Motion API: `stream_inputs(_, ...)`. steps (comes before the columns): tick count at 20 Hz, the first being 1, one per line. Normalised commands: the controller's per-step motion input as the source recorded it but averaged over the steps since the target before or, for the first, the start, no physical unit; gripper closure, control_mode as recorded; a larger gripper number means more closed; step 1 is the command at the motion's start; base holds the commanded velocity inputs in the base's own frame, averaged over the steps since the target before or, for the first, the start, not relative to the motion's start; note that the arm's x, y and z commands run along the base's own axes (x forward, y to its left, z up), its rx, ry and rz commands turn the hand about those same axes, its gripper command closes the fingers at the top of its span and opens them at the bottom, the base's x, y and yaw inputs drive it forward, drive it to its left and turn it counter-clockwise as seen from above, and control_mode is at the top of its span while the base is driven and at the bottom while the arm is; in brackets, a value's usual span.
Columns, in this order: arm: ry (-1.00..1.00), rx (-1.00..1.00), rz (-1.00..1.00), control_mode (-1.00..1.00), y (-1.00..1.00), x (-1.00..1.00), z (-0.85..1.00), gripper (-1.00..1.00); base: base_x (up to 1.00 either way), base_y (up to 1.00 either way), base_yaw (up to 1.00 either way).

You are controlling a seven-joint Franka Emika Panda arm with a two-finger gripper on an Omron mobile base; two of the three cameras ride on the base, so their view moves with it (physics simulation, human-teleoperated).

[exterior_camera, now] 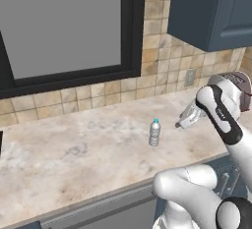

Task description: Place the drinks on the dining counter in a tight cluster.

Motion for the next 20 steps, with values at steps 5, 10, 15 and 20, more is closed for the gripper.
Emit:
stream_inputs(5, -0.1, 0.22, 0.44, -1.0, -0.04, 0.25, -0.23, -1.0, 0.0, 0.0, 0.0)
stream_inputs(10, -0.11, 0.2, 0.44, -1.0, -0.01, 0.4, -0.13, -1.0, 0.0, 0.0, 0.0)
stream_inputs(15, -0.07, 0.11, 0.3, -1.0, 0.0, 0.2, -0.06, -1.0, 0.0, 0.0, 0.0)
stream_inputs(20, 0.02, 0.0, -0.03, -1.0, 0.0, 0.06, -0.12, -1.0, 0.0, 0.0, 0.0)
